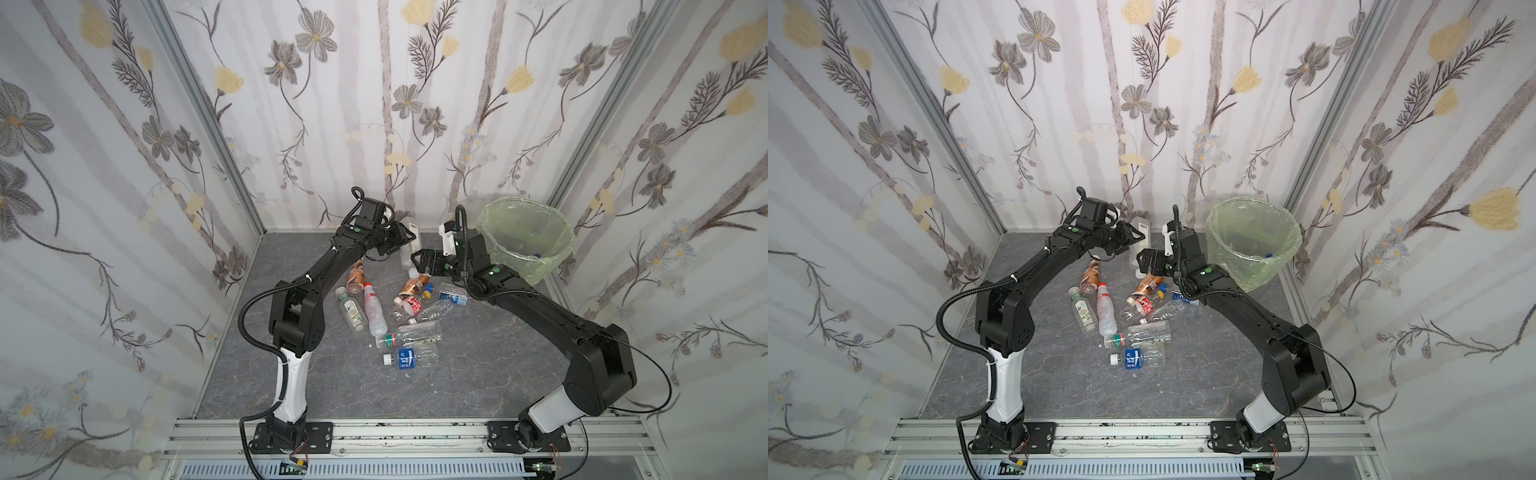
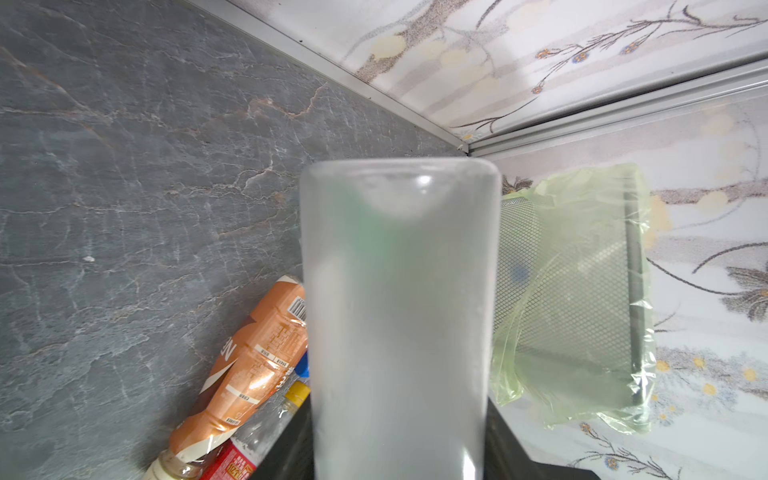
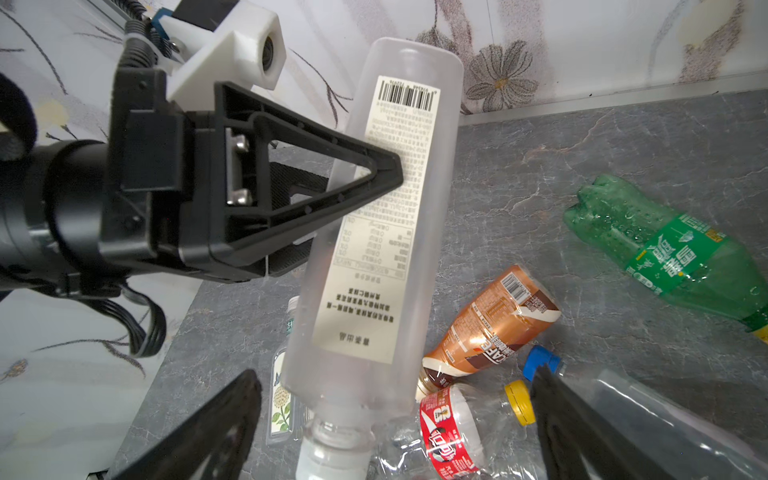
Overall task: Throw the plastic bottles in the bin
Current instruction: 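Grasp the frosted bottle with the right gripper from the left gripper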
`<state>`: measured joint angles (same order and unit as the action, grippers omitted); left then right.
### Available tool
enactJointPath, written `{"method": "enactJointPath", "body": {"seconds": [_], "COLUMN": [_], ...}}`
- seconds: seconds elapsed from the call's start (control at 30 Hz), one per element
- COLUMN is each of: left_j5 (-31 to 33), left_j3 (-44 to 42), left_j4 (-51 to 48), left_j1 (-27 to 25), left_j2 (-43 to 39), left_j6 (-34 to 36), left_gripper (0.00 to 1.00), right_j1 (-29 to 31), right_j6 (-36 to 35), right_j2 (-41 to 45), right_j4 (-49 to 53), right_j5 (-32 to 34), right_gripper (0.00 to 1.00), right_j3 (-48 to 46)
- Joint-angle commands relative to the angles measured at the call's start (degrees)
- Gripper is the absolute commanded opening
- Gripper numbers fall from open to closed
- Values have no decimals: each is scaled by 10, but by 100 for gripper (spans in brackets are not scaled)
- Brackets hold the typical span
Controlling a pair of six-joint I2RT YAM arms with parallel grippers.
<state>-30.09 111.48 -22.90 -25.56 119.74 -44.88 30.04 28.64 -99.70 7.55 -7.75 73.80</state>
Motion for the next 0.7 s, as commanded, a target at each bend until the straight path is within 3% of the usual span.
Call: {"method": "enactJointPath", "body": {"seconds": [0.0, 0.5, 0.67], "left_j5": [-5, -4, -6], "left_j3": [-3, -18, -20], "left_j4": [35, 63, 68], "left_j1": [-4, -18, -19], "left_j2": [-8, -14, -15], "left_j6": [-23, -46, -51], "left_gripper": [46, 45, 45], "right_j1": [0, 0, -1], "right_j6": [22, 31, 36], "right_j2": [-14, -52, -50], "right_j4": [-18, -24, -40], "right_j5": [-5, -8, -8], "right_gripper": [100, 84, 73], "right_j3": [14, 45, 34]}}
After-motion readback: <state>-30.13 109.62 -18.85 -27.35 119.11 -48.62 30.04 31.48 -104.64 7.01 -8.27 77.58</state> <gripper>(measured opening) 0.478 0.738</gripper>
